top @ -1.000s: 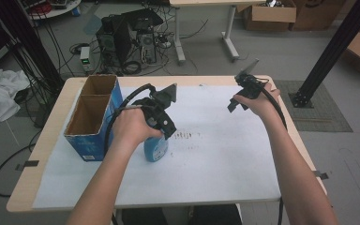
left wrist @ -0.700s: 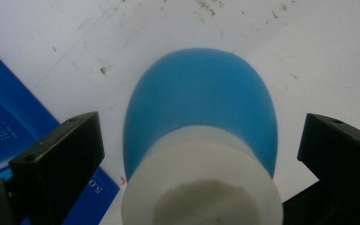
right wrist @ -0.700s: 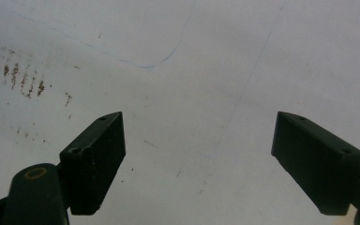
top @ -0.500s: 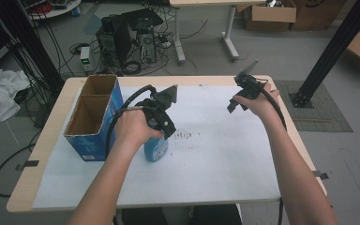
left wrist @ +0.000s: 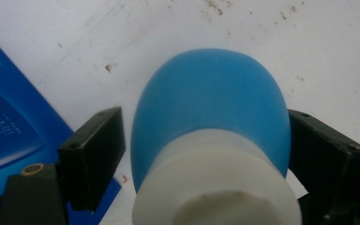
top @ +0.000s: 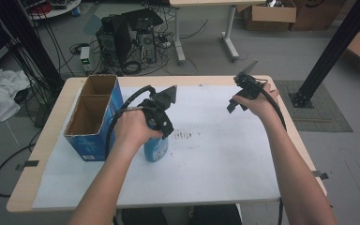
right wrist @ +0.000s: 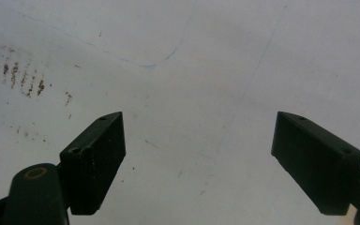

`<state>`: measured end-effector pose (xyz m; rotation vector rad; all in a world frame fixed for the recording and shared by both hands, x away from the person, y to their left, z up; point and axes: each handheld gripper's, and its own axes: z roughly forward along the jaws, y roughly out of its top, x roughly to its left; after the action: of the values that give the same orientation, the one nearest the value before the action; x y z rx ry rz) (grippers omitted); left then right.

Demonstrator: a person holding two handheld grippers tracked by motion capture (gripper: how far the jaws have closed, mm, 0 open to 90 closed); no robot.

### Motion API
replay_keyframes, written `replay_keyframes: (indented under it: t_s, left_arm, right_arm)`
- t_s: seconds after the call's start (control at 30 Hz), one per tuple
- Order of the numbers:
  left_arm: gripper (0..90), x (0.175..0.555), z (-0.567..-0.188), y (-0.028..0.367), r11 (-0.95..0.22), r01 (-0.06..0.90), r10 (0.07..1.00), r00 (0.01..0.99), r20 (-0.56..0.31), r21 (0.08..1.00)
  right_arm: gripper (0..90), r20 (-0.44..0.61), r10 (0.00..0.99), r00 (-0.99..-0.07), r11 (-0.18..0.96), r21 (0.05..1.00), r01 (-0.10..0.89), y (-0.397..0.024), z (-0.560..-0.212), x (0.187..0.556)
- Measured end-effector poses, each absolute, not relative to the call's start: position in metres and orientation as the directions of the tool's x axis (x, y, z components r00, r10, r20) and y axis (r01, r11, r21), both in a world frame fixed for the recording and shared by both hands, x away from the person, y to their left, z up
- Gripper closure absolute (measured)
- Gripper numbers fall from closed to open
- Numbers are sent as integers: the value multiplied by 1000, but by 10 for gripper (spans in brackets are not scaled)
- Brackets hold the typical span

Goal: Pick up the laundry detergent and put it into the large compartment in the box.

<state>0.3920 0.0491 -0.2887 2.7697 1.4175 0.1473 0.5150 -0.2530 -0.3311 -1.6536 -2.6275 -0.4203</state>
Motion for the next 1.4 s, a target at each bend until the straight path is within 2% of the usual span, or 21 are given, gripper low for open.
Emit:
replay_keyframes:
  t_s: [0.77,1.4]
  left_arm:
    - [338,393,-288,50,-584,810,811,580,73,49]
    - [374,396,-287,50,-577,816,817,575,50,32]
  right_arm:
    - [178,152,885,-440,404,218,888,-254,-331,516]
    - [179,157,886,-436,400,217,890,-255,-333,516]
